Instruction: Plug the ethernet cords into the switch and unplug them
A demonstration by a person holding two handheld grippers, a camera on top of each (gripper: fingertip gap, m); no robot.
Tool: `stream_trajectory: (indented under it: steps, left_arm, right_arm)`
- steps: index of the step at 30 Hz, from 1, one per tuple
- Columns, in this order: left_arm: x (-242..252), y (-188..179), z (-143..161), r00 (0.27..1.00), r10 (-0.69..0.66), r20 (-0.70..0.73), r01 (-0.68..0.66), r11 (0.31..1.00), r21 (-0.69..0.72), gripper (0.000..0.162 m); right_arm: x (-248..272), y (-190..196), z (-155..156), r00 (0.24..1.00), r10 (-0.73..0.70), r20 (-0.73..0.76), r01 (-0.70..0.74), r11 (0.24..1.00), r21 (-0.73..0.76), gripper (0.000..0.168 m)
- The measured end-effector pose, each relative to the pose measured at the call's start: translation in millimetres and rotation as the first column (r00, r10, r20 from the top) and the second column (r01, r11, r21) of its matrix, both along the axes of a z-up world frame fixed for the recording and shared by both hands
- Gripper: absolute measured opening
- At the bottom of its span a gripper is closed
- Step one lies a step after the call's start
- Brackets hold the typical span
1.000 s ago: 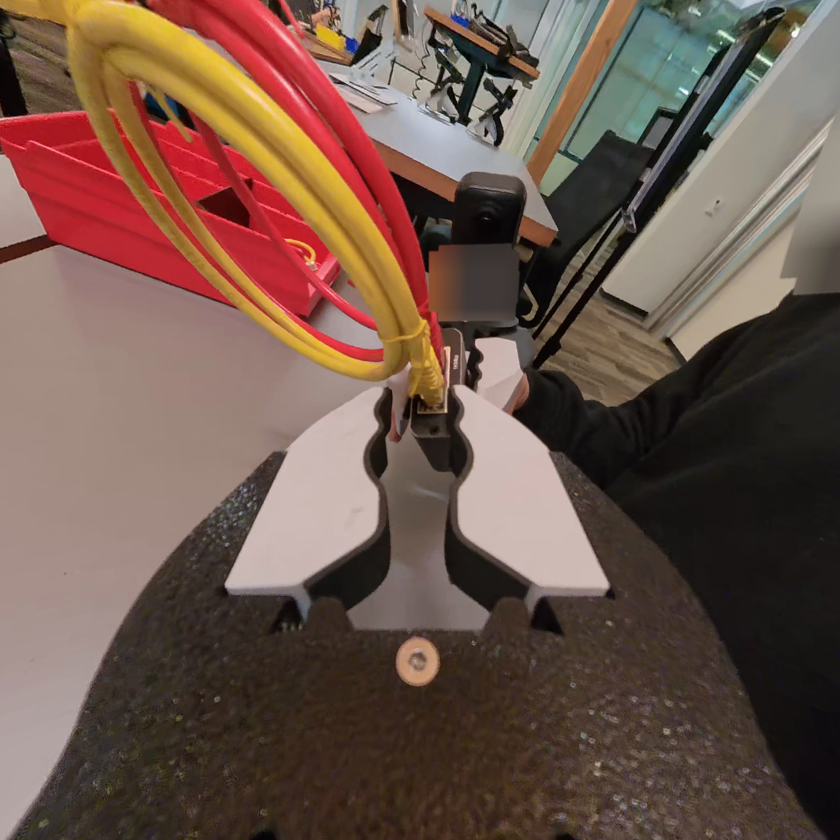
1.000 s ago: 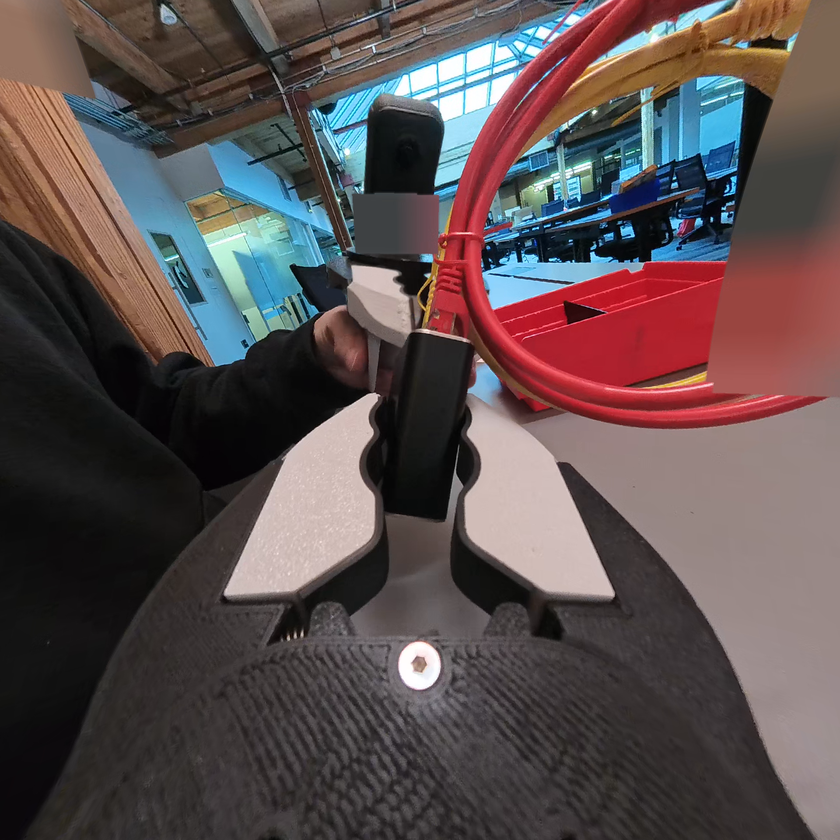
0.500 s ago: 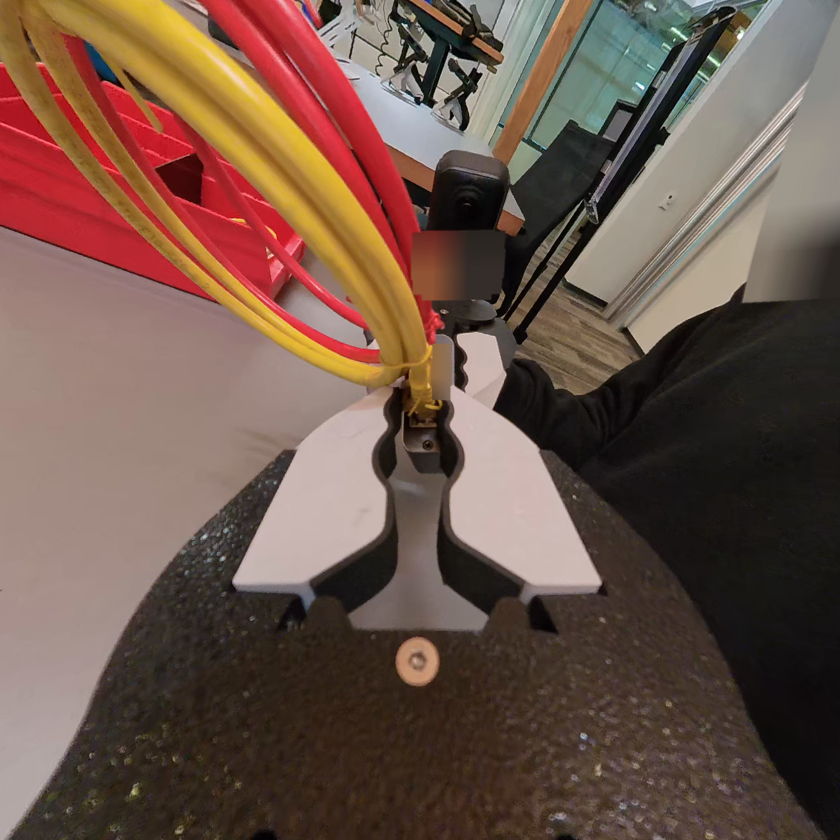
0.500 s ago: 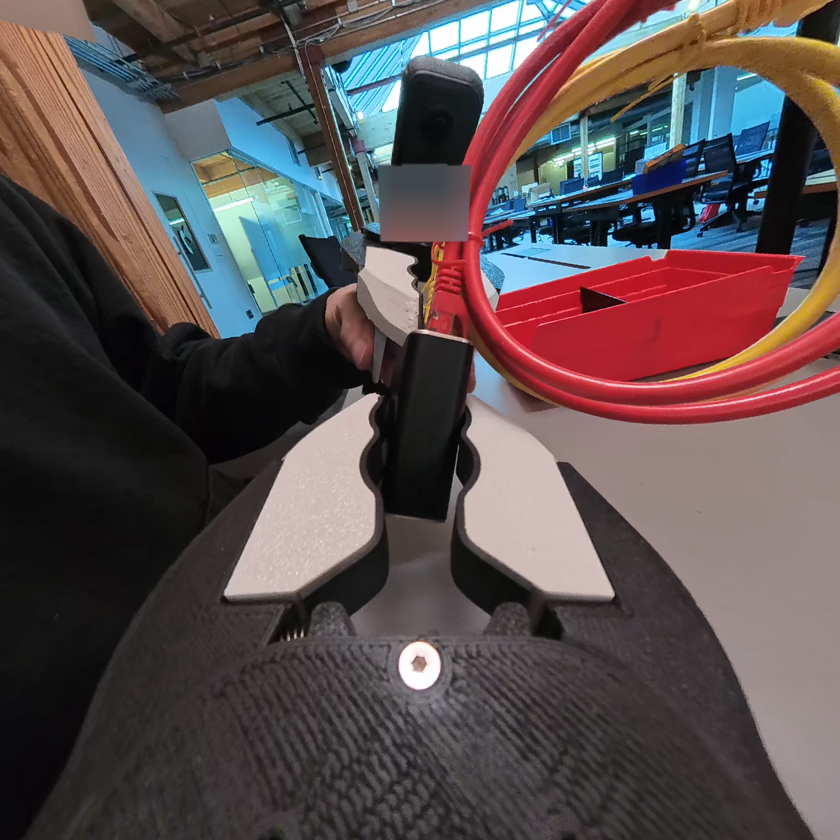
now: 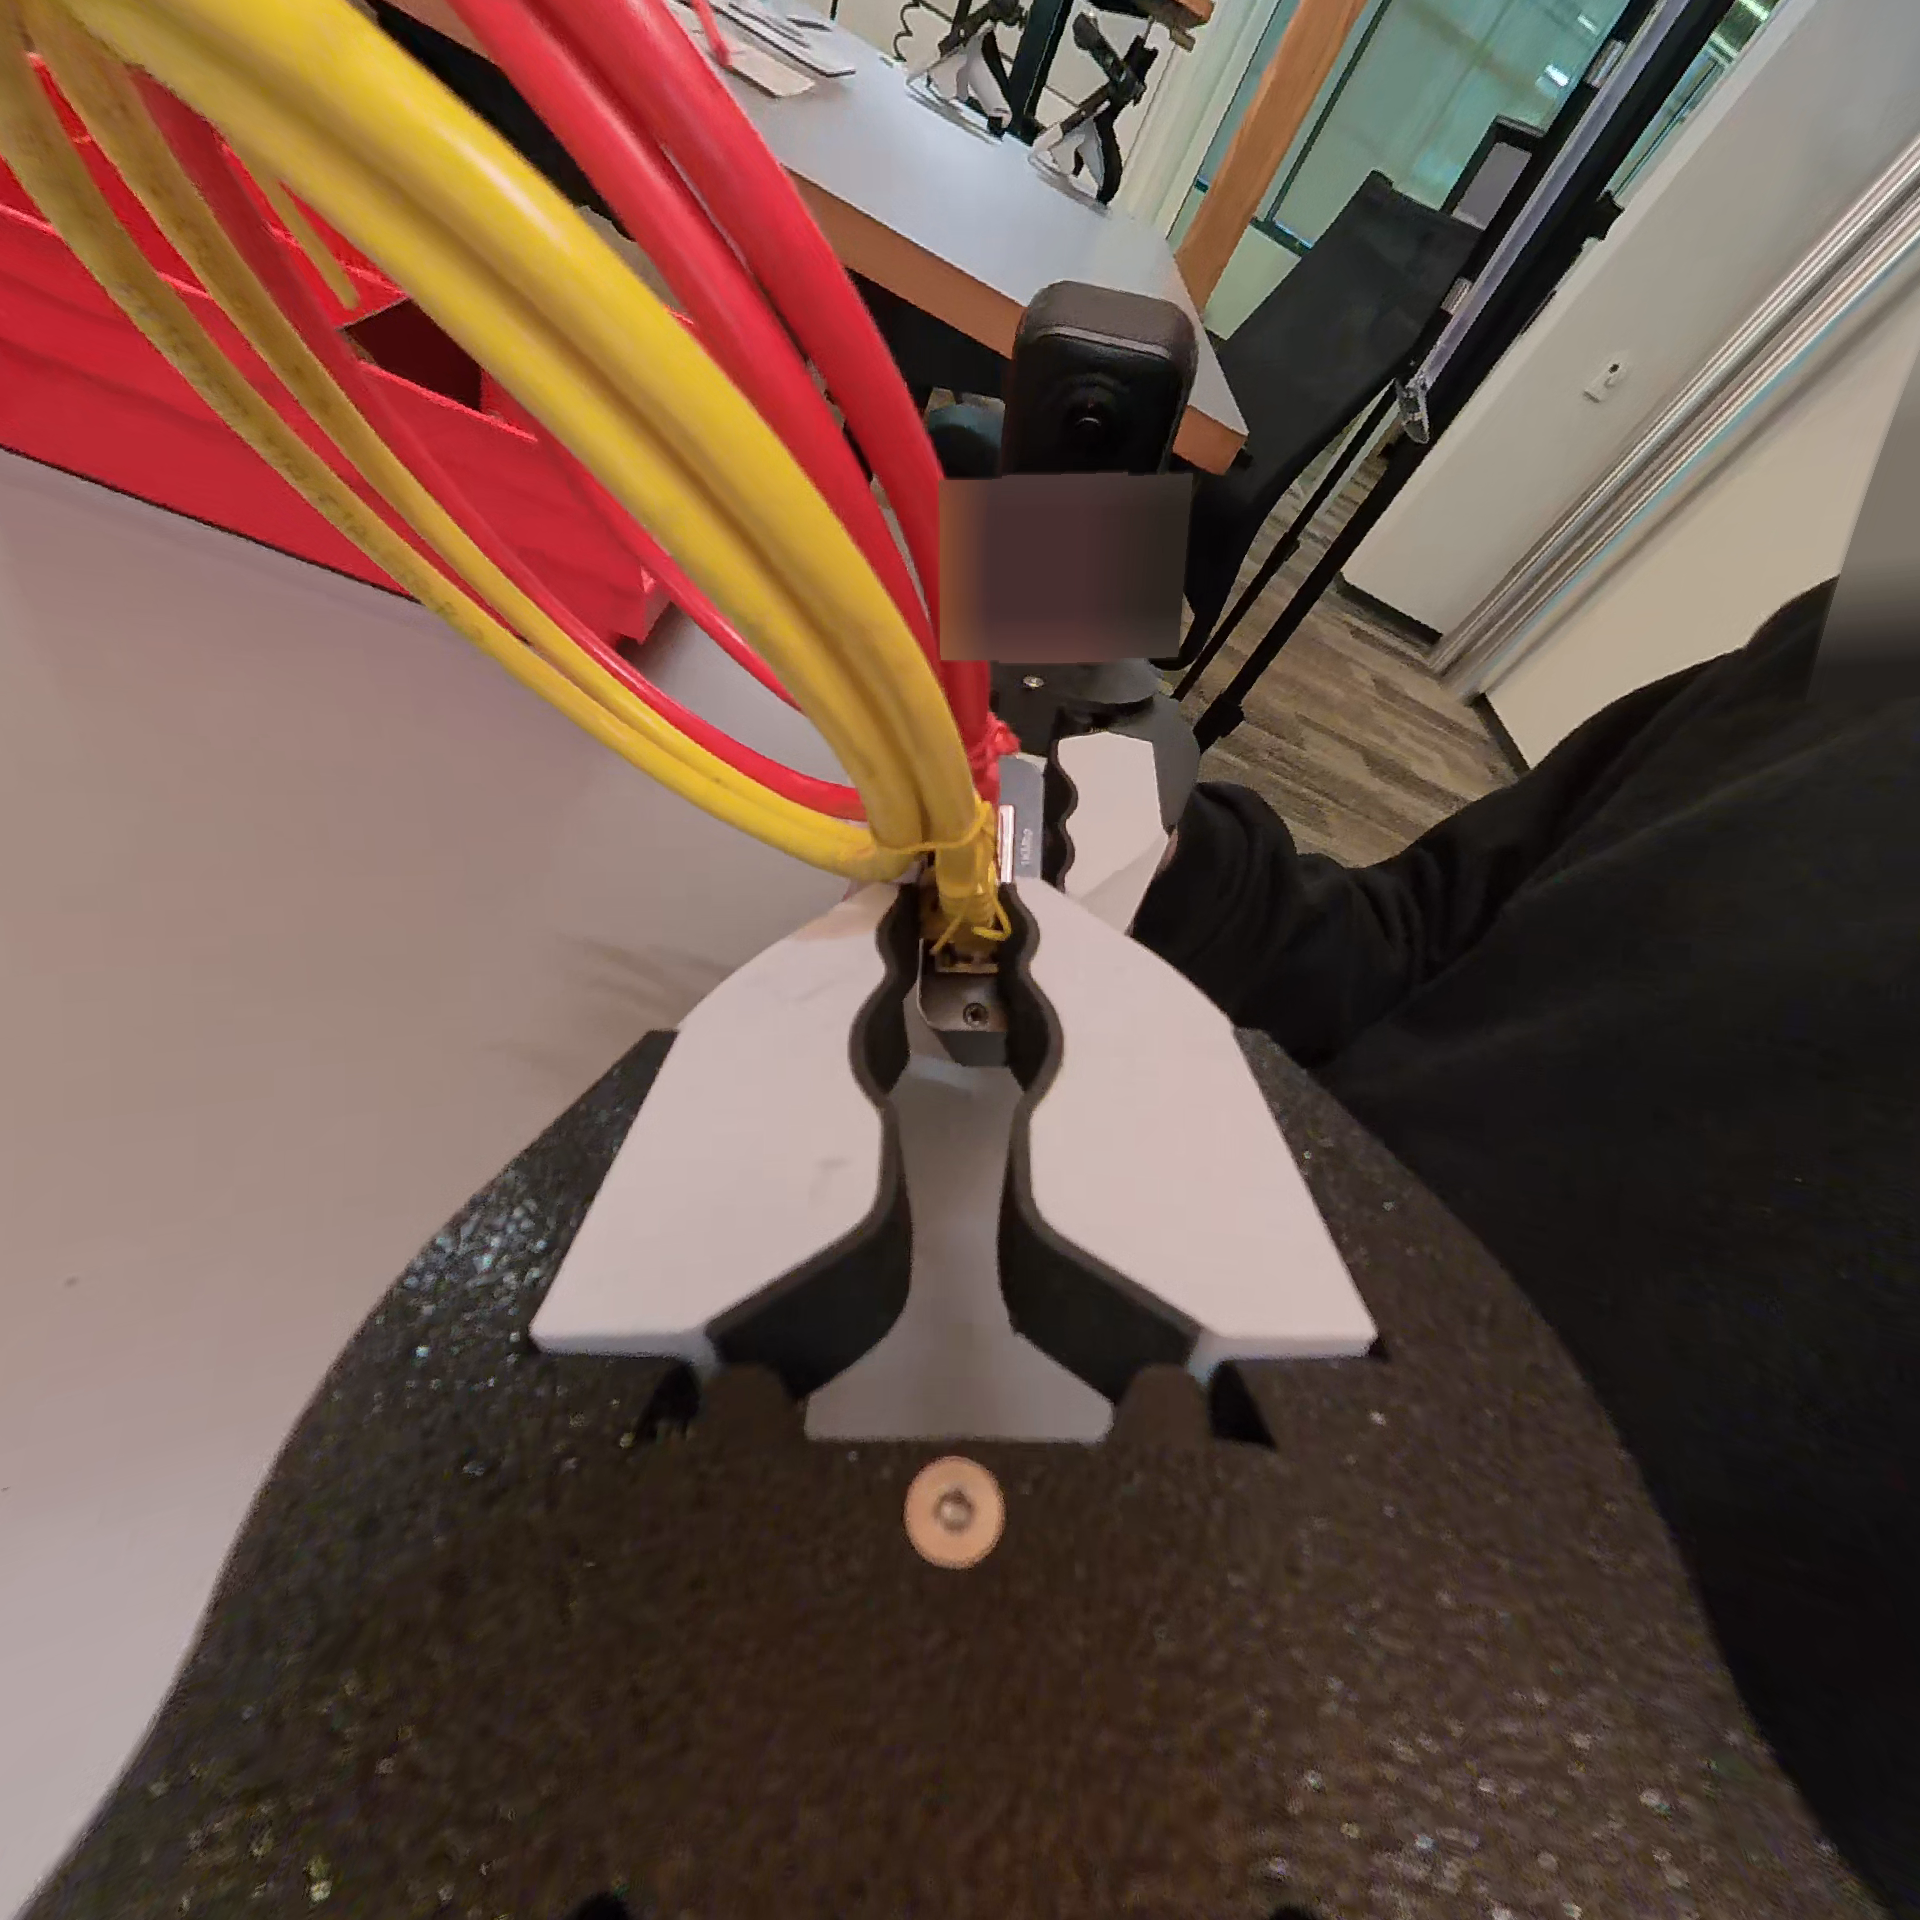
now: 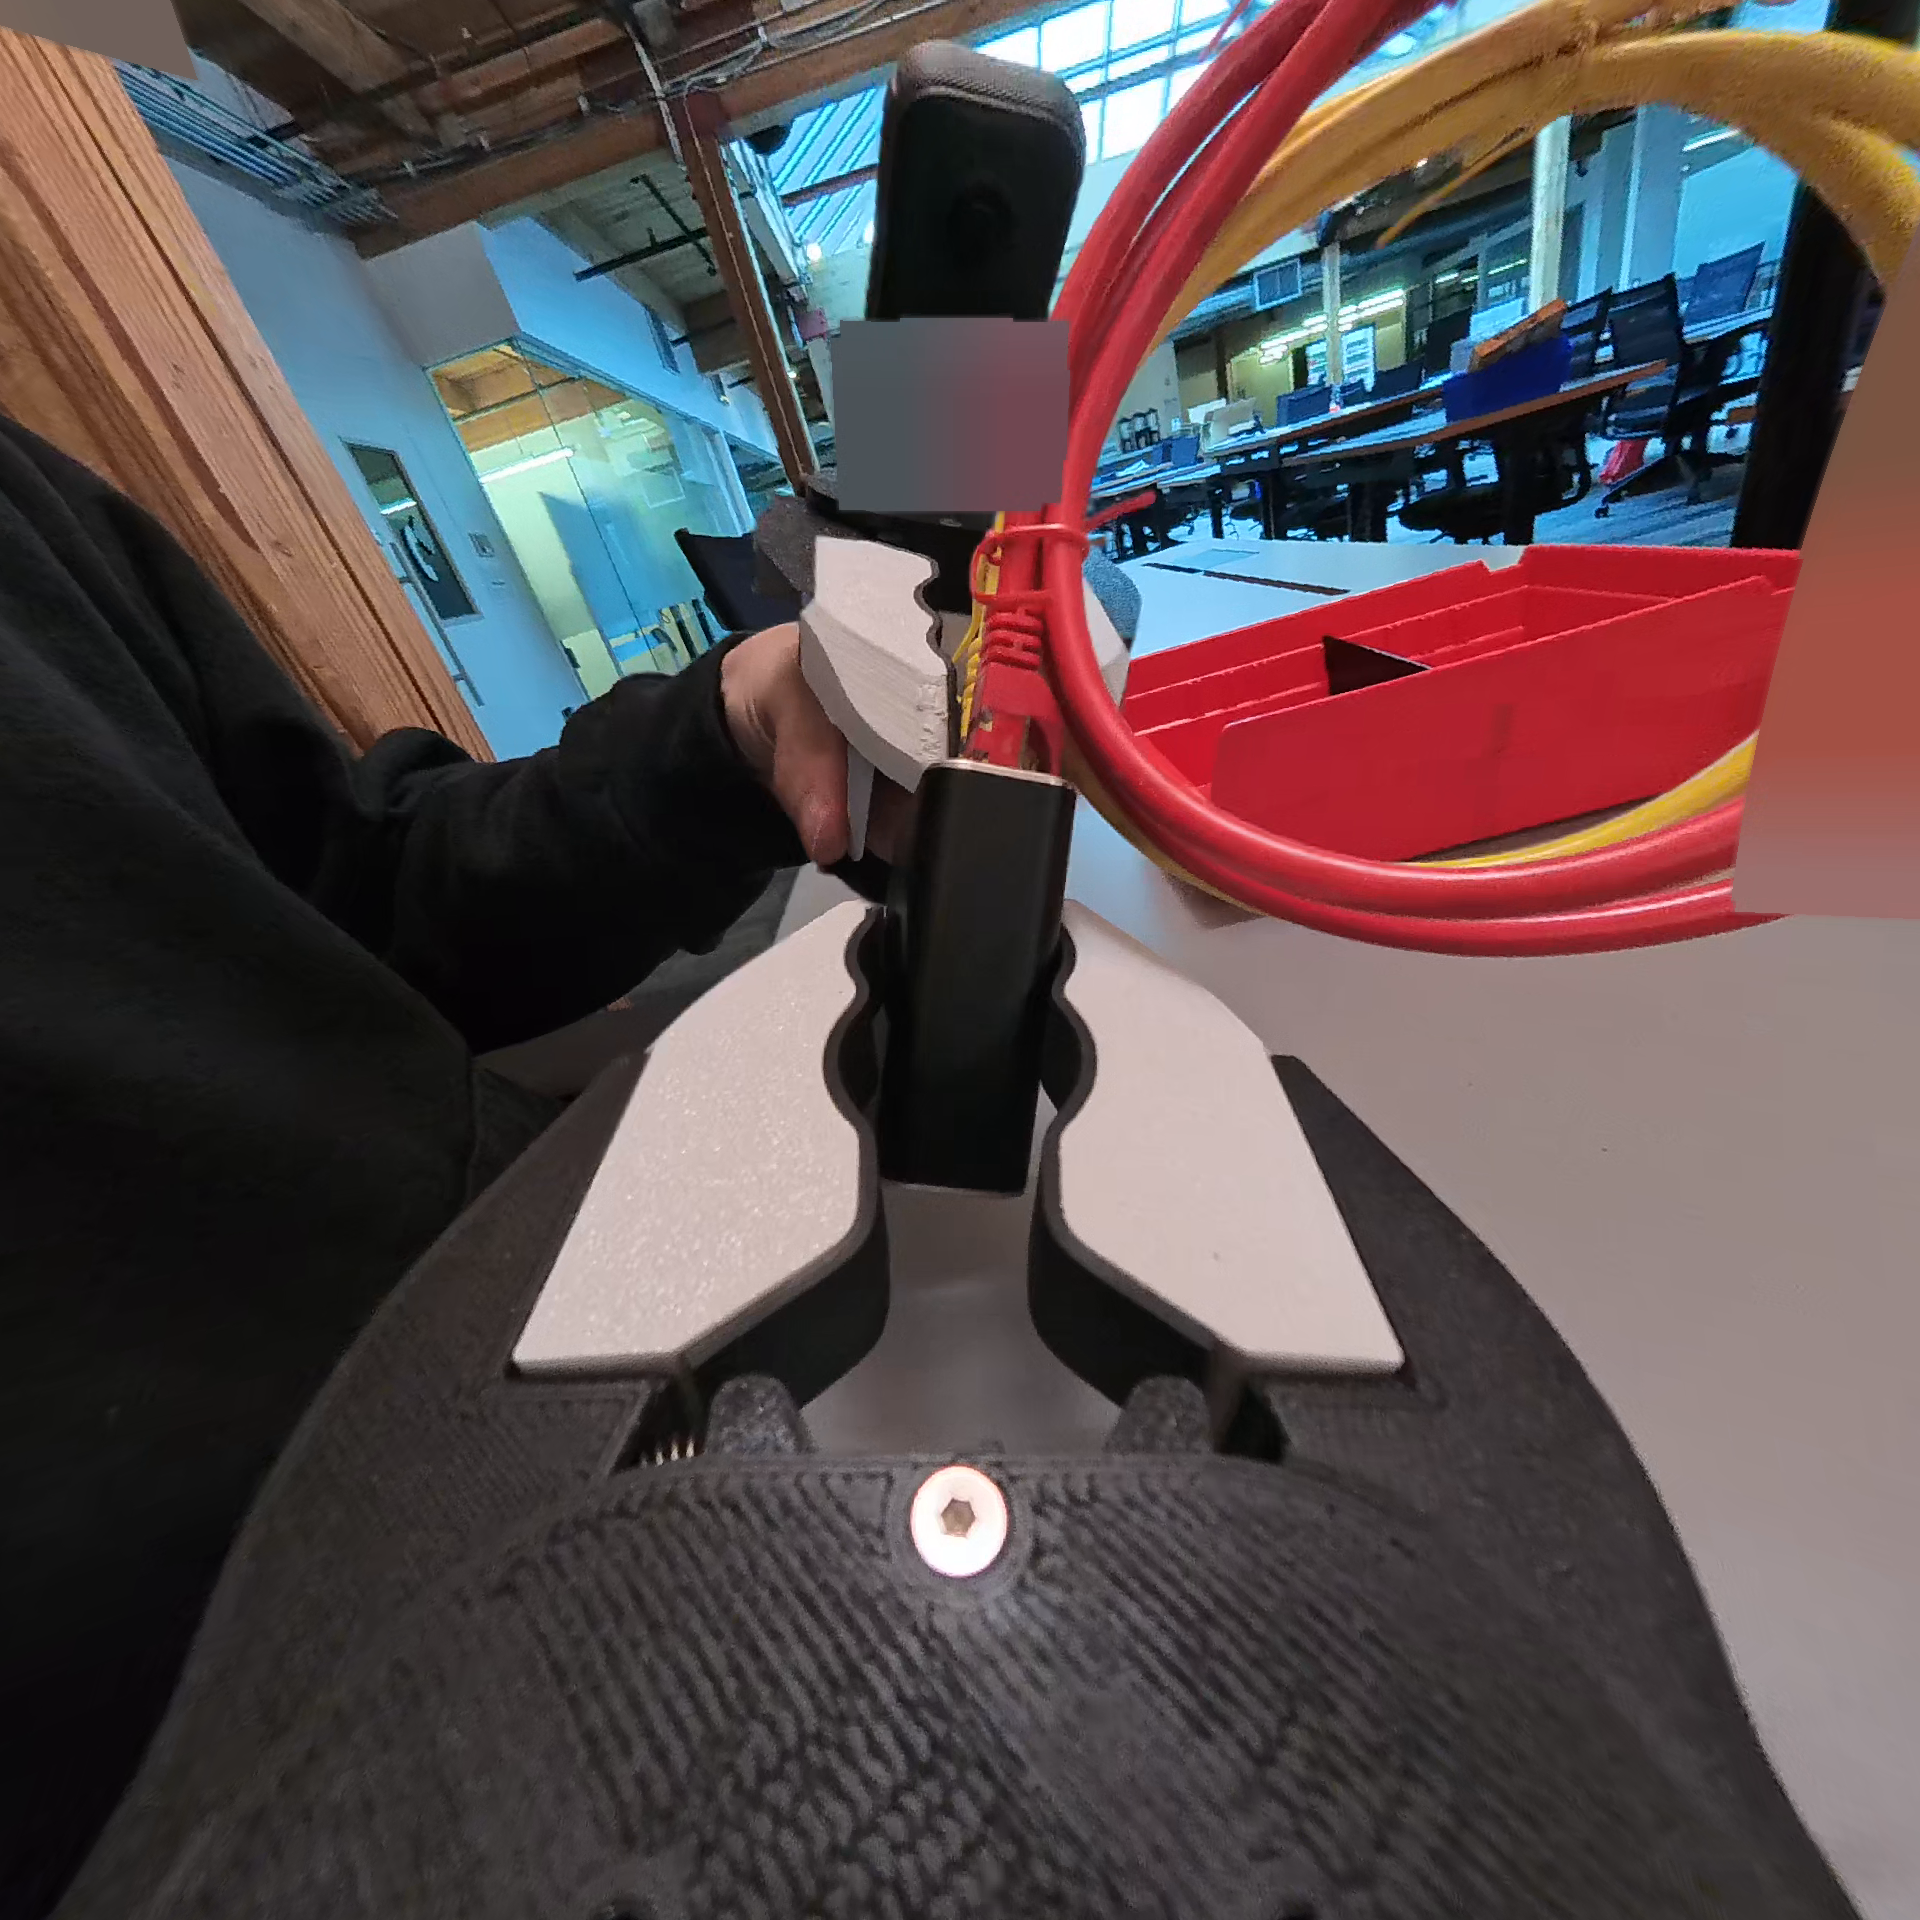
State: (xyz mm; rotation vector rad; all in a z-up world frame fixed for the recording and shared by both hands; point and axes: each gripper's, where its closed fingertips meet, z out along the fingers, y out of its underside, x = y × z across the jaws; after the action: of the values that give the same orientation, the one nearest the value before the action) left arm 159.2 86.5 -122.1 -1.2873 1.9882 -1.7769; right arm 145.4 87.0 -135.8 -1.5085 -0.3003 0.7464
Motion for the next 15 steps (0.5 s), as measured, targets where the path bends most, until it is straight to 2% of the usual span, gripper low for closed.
stream_trajectory:
  steps: [5, 8, 12, 15]
  left_arm:
    - [0.0, 1.2, -5.9, 1.0, 0.0, -0.003, -0.001, 1.0, -0.014, 0.014]
    - [0.2, 1.8, -4.1, 1.0, 0.011, 0.015, -0.01, 0.998, -0.068, 0.014]
    - [2.1, 5.5, -10.4, 1.0, 0.025, 0.014, -0.023, 0.99, -0.141, 0.014]
    - [4.0, 6.2, -12.5, 0.999, 0.035, 0.012, -0.031, 0.97, -0.239, 0.013]
  right_arm:
    - [-0.4, 1.1, -6.8, 1.0, 0.008, -0.002, -0.009, 0.999, -0.047, 0.028]
    - [-0.5, 1.7, -4.0, 1.0, 0.007, -0.027, -0.008, 0.999, -0.04, 0.028]
    - [0.1, 4.3, -11.1, 0.999, 0.004, -0.038, -0.008, 0.995, -0.1, 0.028]
    - [1.1, 4.5, -14.0, 0.998, 0.007, -0.062, -0.015, 0.992, -0.128, 0.028]
